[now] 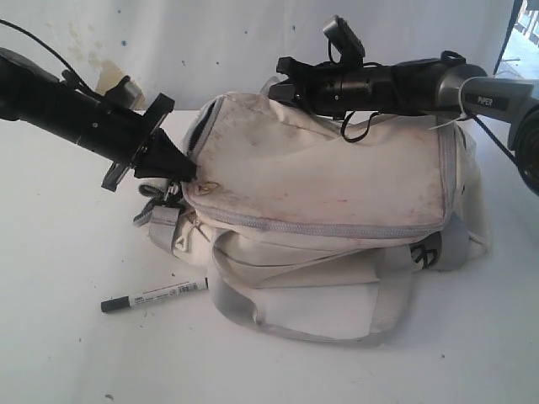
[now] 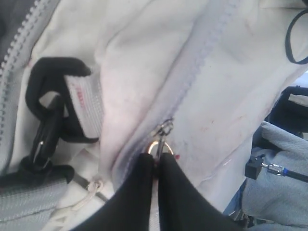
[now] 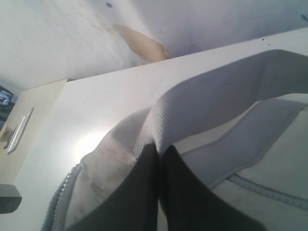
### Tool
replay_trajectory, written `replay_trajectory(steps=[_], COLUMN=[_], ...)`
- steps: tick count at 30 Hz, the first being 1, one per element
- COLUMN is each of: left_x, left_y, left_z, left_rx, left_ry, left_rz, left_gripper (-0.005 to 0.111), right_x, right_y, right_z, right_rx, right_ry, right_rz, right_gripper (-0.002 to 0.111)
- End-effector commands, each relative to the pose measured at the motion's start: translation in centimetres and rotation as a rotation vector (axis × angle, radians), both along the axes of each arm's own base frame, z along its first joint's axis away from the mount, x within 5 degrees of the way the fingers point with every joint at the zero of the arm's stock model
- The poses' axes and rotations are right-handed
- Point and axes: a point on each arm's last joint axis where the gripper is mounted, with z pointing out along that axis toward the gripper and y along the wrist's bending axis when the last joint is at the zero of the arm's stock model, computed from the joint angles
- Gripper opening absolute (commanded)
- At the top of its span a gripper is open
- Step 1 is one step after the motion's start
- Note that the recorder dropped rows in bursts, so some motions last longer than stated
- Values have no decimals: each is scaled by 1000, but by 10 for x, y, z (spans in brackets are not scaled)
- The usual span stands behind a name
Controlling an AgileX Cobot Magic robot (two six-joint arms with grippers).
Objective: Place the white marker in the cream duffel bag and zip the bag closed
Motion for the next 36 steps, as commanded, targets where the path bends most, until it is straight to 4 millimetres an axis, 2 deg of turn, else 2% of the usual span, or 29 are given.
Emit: replay_trajectory(steps=[1,8,20,29,32,34,36], left_x=[-17,-36,-65,-68,-68,-67,-67], left_y=[-4,-20,-19,-18,-18,-19,-19], left_z=[6,13,-21,-24,-24,-23,-23], left_rx=[15,19,43,47,46,32,30], left_ry=[16,17,179,182,181,169,167], left_rz=[-43,-92,-100,-109,-109,-111,-111], left_gripper=[0,0,0,1,16,33,50], right_x=[4,4,3,1,0,-2,-3], right_y=[-8,-7,-6,-5,-4,-2,-1], right_z=[10,10,10,10,11,11,12], right_rx=[13,14,13,22,31,39,46], right_ry=[-17,-17,-17,-14,-11,-9,-7], right_rz=[-61,-57,-39,-18,8,29,46], right_gripper=[0,0,0,0,0,1,7])
